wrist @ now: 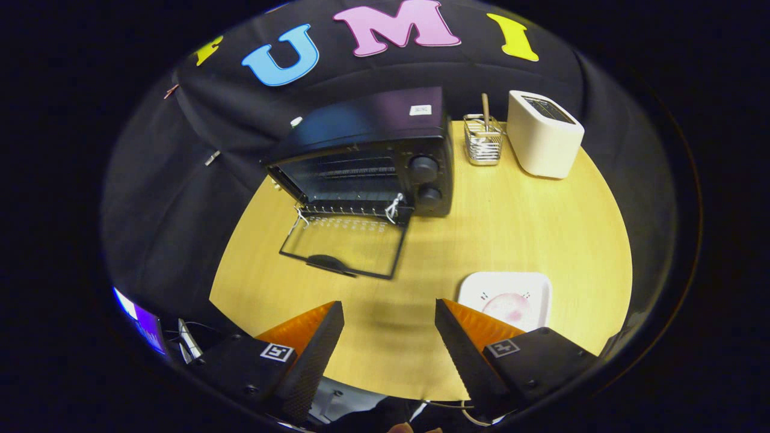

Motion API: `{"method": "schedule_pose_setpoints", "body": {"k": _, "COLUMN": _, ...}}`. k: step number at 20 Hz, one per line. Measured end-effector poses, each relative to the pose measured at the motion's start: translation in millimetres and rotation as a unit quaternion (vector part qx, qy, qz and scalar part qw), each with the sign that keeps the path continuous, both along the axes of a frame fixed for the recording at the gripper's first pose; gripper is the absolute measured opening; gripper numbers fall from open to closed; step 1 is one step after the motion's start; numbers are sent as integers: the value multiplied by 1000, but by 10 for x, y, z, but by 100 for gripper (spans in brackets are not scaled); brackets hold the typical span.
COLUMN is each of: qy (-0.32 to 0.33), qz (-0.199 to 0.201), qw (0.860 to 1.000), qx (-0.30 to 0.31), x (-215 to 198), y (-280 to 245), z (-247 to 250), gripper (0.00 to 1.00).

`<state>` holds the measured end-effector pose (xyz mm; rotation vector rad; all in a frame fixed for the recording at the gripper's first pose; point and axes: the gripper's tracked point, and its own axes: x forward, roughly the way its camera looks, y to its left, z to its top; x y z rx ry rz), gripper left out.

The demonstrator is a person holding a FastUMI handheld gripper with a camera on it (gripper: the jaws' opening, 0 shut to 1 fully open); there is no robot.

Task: Open the toaster oven, put the food inside, and close the toaster oven door.

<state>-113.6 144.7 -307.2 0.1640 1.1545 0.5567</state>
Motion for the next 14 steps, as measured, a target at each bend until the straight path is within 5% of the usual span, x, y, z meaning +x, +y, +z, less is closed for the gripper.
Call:
{"method": "schedule_pose_setpoints", "body": {"k": 10, "qy": 115, "qz": 12, "qw": 991, "qx": -73, "x": 125, "y": -1352, "z": -1012, "gripper": 99}}
{"method": "schedule_pose_setpoints", "body": {"k": 14, "qy": 141, "qz": 5, "qw": 985, "qx": -102, "x": 191, "y": -1585, "z": -1417, "gripper": 87}}
